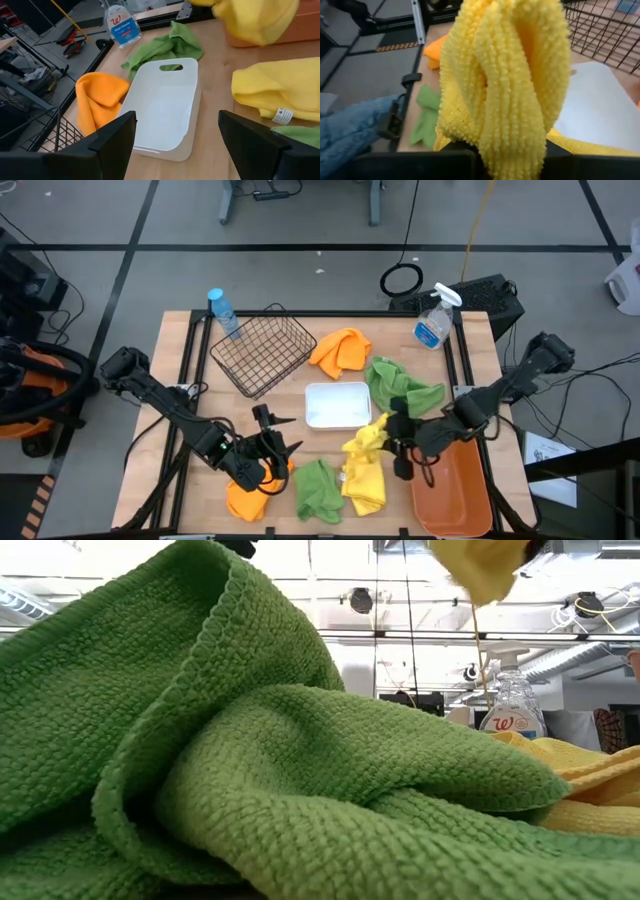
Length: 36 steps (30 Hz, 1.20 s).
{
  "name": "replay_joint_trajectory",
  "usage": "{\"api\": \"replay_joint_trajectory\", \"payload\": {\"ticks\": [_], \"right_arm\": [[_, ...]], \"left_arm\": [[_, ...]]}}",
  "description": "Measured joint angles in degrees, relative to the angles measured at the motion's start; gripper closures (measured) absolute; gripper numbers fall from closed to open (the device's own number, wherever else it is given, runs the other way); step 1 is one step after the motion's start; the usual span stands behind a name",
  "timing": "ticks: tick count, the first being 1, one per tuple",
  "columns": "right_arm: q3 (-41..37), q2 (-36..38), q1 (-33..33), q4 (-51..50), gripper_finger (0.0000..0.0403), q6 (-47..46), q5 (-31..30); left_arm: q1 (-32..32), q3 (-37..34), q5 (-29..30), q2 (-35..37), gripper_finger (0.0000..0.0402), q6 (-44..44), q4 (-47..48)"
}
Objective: Sort microfiber towel by color & place in baskets
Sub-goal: Put the left yellow microfiber towel into the orange bin
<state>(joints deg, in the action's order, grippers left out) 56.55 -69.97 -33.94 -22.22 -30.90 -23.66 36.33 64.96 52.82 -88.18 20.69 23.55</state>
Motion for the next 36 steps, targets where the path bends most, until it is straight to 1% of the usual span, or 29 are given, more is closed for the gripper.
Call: {"api": "replay_joint_trajectory", "payload": {"ticks": [5, 8, 15, 19, 28, 33, 36], "right_arm": [[0.02, 3.91, -2.76, -7.41, 0.0359, -6.56, 1.7], [0.02, 5.54, -4.22, -10.41, 0.0359, -10.95, 1.61], [0.02, 6.03, -7.07, -14.59, 0.0359, -15.56, 2.43], [0.02, 6.0, -7.99, -17.5, 0.0359, -20.17, 7.06], [0.02, 6.03, -9.94, -23.2, 0.0359, -31.08, 22.04], [0.02, 6.03, -11.74, -24.69, 0.0359, -34.59, 26.76], [0.02, 6.0, -13.16, -25.08, 0.0359, -33.88, 26.87]], "left_arm": [[-0.03, -0.6, 0.0, 0.0, 0.0112, 0.04, -0.89], [-0.03, -0.6, -0.01, 0.0, 0.0112, 0.0, -1.75], [-0.55, -0.6, -0.01, 0.0, 0.0112, 0.98, -2.57], [-1.11, -0.63, -0.02, 0.0, 0.0112, 1.5, -2.56], [-2.25, -0.63, -0.32, -0.24, 0.0112, 1.5, -3.7], [-2.28, -0.63, -0.46, -0.24, 0.0112, 1.48, -3.69], [-2.28, -0.63, -0.48, -0.24, 0.0112, 1.49, -3.69]]}}
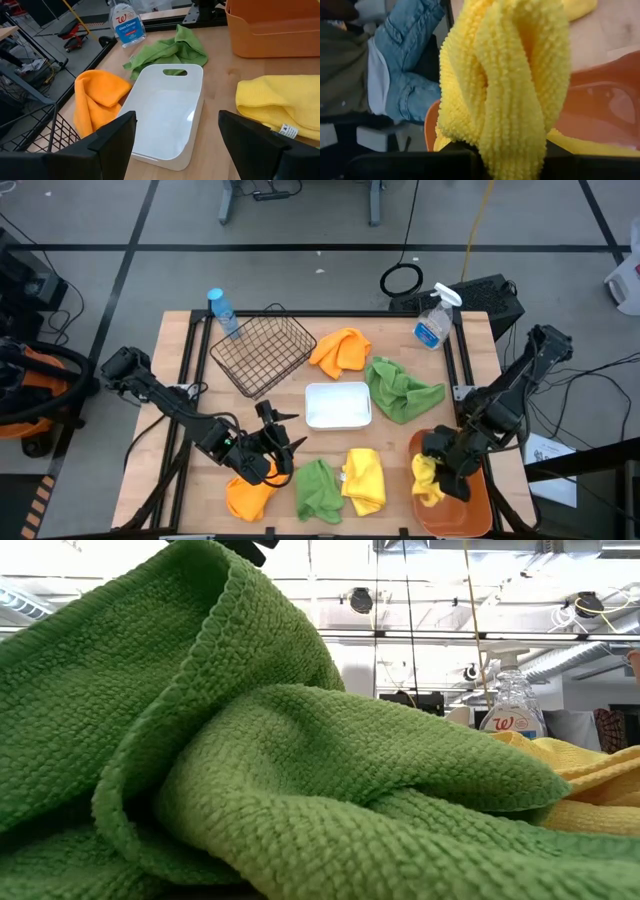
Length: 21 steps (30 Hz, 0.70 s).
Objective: Sort microfiber towel by color & place in baskets
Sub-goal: Put the left yellow microfiber towel into the orange bin
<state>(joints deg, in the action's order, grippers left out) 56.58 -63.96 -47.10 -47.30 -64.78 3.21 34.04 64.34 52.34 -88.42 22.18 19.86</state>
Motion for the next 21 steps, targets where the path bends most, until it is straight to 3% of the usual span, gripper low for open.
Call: {"api": "replay_joint_trajectory", "payload": {"ticks": [8, 21], "right_arm": [[0.01, -0.57, -2.91, -6.46, 0.0359, 0.54, -3.22], [0.02, -8.18, -6.92, -8.11, 0.0359, -0.48, -1.02]], "left_arm": [[0.01, 0.0, -0.04, 0.0, 0.0112, 0.04, 0.0], [0.04, -0.02, -1.29, 0.0, 0.0112, 0.06, 0.02]]}}
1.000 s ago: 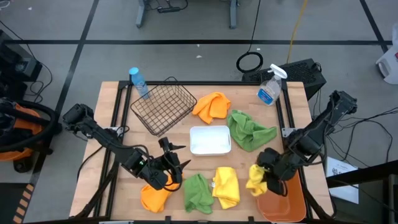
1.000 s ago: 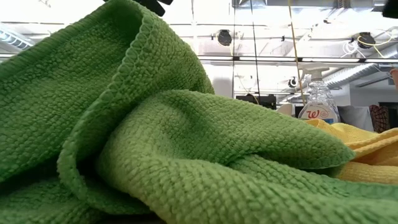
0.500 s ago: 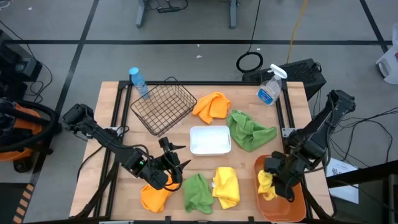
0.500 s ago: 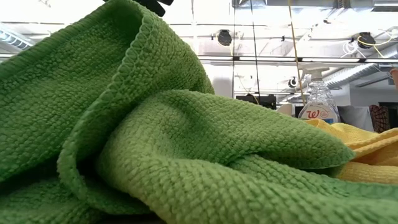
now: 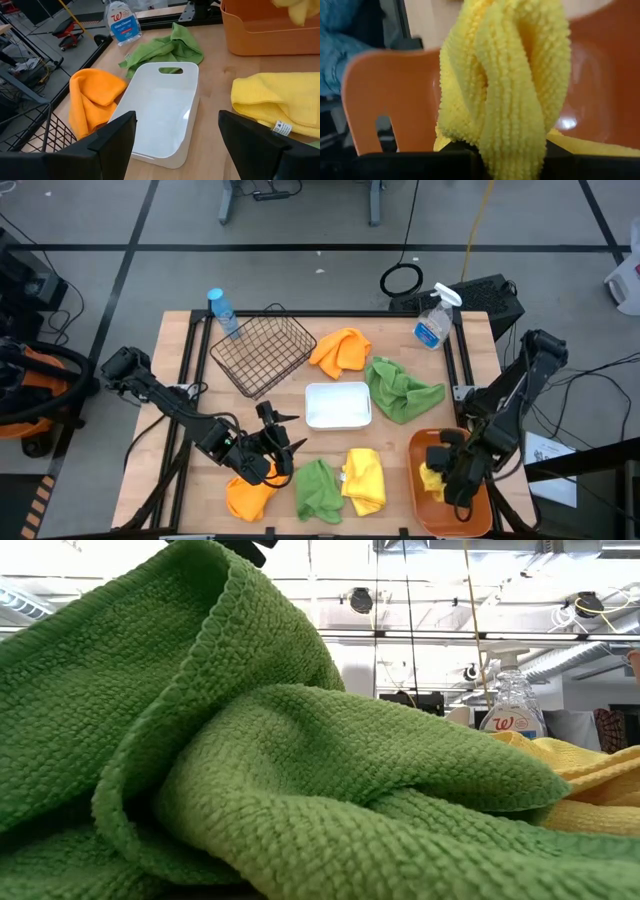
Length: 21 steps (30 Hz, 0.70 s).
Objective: Sort microfiber towel by color & place in baskets
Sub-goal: Put the left yellow microfiber towel into the orange bin
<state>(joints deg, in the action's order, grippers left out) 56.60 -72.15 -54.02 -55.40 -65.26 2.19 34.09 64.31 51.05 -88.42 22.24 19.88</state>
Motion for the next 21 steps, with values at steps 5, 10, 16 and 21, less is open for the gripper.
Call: {"api": "replay_joint_trajectory", "payload": {"ticks": [5, 10, 16, 21], "right_arm": [[0.0, -3.5, -0.48, 2.96, 0.0359, -2.25, 5.25], [0.0, -6.63, -0.48, 4.48, 0.0359, -2.64, 5.44], [0.0, -11.13, -0.48, 4.22, 0.0344, -2.66, 5.35], [0.0, -15.22, -0.48, 4.1, 0.0322, -2.66, 5.32]], "left_arm": [[0.0, 0.0, -0.04, 0.0, 0.0112, 0.17, -0.04], [0.0, 0.0, -0.09, 0.0, 0.0112, 0.17, -0.5], [0.0, 0.0, -1.89, 0.0, 0.0112, 0.15, -1.58], [0.0, 0.0, -2.78, -1.28, 0.0112, -0.07, -1.88]]}}
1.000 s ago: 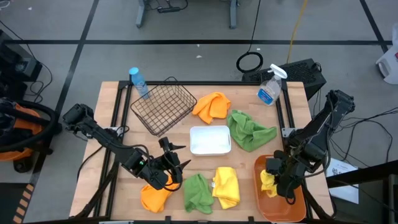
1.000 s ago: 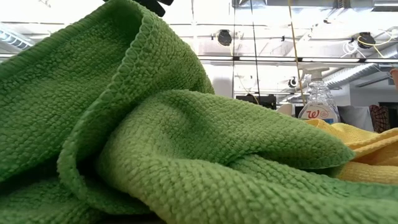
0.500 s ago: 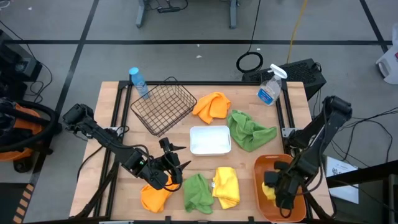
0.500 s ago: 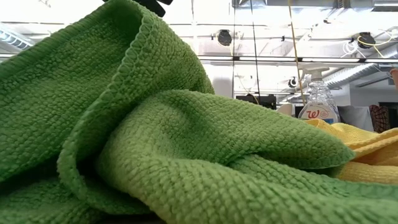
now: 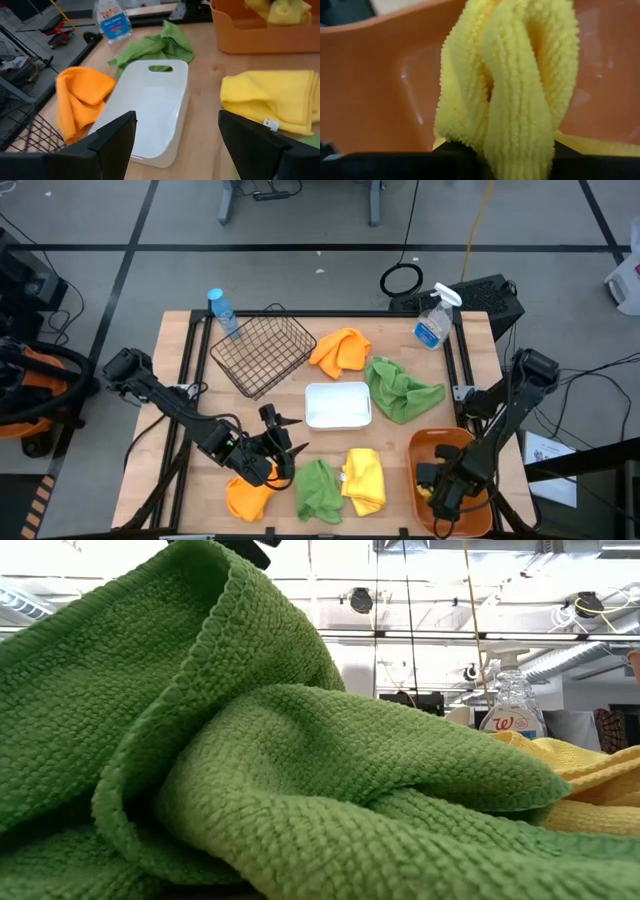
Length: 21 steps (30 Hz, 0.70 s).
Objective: Sort microfiber towel by color & place in baskets
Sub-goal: Put the left yellow microfiber towel into the orange bin
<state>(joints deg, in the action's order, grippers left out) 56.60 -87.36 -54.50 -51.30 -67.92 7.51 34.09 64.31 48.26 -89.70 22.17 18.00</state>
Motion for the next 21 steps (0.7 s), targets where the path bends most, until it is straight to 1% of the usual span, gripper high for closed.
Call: {"api": "replay_joint_trajectory", "payload": {"ticks": [8, 18, 21], "right_arm": [[-0.02, -3.36, 0.09, -0.13, 0.0285, -0.42, -0.19], [-0.02, -1.79, 0.11, -2.85, 0.0221, -3.21, 0.2], [0.5, -0.95, 0.07, -2.98, 0.0209, -2.99, 0.31]], "left_arm": [[-0.11, 0.0, -1.7, -1.76, 0.0112, -0.26, -0.22], [-0.11, 0.0, -1.7, -1.76, 0.0112, -0.46, -1.03], [-0.11, 0.0, -1.7, -1.76, 0.0112, -0.44, -1.01]]}}
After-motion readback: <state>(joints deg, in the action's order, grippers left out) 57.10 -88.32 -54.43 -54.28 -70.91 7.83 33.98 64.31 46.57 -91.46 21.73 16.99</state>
